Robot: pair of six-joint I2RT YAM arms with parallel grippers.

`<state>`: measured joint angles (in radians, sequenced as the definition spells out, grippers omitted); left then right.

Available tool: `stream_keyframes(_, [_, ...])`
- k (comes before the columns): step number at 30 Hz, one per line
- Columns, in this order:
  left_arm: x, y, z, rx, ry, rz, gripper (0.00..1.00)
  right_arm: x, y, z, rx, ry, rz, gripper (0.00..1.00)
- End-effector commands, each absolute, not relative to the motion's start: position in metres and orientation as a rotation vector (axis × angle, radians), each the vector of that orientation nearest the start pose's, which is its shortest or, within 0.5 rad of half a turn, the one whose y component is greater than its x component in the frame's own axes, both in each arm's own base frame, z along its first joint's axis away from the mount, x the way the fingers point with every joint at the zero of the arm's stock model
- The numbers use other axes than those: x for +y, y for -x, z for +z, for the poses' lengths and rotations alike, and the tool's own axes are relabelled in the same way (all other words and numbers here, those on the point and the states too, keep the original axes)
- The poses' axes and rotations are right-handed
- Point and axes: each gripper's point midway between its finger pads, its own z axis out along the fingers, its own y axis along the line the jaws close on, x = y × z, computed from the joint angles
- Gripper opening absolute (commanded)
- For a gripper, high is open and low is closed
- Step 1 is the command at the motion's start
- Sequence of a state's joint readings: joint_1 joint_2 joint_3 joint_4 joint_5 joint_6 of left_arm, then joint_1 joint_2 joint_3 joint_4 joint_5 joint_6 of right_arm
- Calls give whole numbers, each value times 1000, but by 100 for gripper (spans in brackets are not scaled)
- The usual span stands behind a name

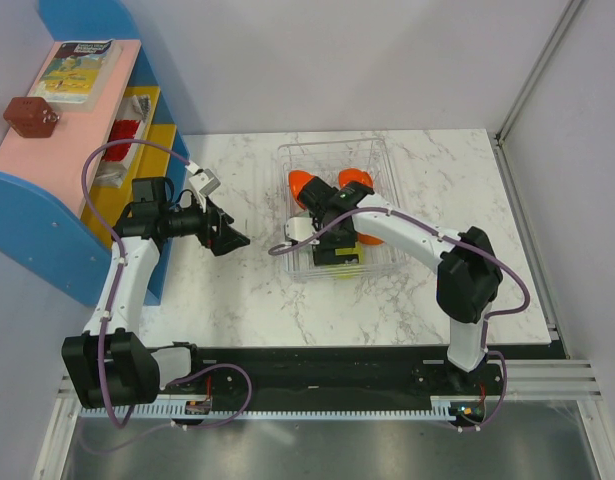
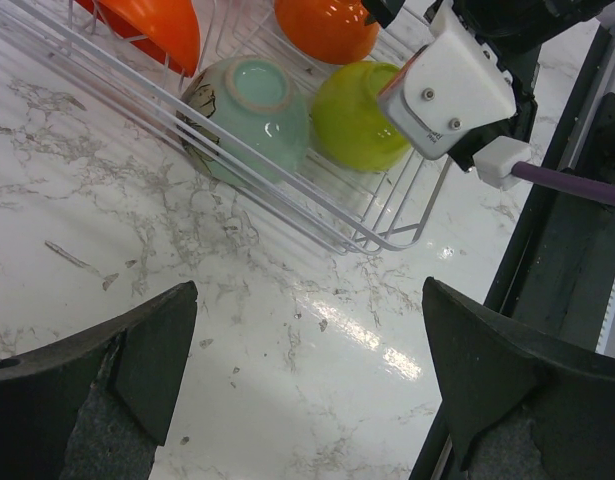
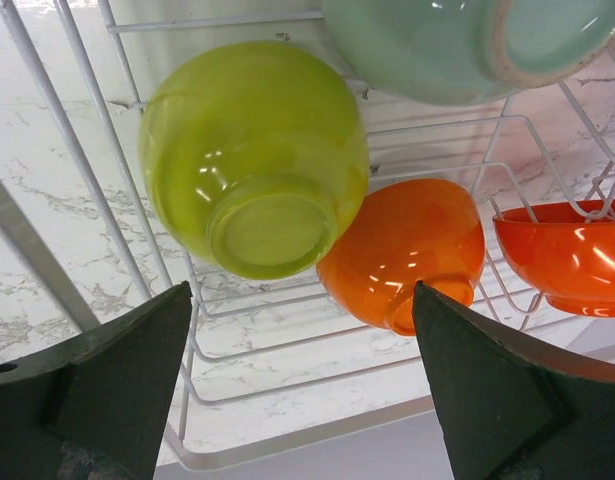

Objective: Load the bowls into the dish rack

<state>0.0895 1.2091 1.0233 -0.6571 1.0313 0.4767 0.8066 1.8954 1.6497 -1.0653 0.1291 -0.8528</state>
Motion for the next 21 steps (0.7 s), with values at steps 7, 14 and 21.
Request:
stream_keyframes(7, [-121,-289,208,1914,-848,-922,100,257,-368,242,1944,1447,-173,98])
stream_keyframes(14, [-128,-295,201,1945,-888,-849,100,142,-424,283,2016,815,-413,98])
stream_keyframes(21, [-124,-293,200,1940,-873,-801,100,62,-399,227,2177,772,-494,98])
